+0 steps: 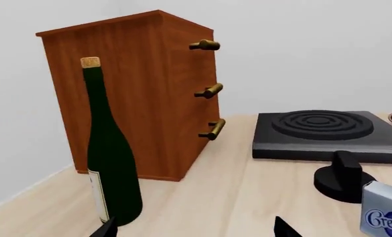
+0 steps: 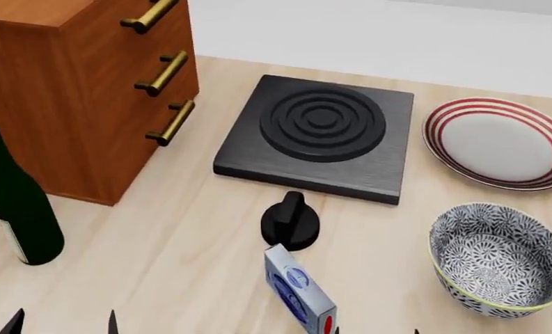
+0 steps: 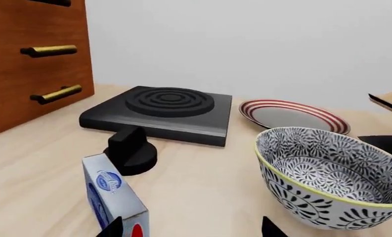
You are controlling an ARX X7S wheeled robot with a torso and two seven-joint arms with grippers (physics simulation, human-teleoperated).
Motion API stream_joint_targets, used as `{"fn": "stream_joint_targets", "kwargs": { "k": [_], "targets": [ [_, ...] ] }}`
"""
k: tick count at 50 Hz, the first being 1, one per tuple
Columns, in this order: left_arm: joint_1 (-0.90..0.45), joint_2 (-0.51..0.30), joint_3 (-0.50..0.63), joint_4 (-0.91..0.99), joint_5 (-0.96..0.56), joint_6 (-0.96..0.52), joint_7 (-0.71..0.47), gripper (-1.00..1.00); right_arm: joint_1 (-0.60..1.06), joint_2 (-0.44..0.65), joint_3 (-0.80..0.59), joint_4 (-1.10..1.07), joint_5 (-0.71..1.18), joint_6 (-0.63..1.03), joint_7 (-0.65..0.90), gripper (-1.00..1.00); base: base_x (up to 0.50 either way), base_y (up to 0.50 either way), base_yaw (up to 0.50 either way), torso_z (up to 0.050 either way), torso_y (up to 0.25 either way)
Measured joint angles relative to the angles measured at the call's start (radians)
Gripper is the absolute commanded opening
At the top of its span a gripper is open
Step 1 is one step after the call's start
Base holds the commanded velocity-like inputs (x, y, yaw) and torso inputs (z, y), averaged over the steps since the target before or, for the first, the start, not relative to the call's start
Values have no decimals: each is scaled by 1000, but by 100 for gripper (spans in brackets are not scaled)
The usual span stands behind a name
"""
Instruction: Pick up the cream cheese and put it in the bowl.
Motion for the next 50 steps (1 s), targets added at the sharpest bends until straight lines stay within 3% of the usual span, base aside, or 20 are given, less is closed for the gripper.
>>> {"fn": "stream_joint_targets", "kwargs": {
  "k": [13,50],
  "targets": [
    [0,-6,9,4,0,1,-7,100,0,6,-7,0,11,-5,-1,100,0,0,0,0,0],
    [-1,-23,31,6,-7,9,-29,100,-3,22,-26,0,19,-14,11,100,167,-107,0,0,0]
  ]
}}
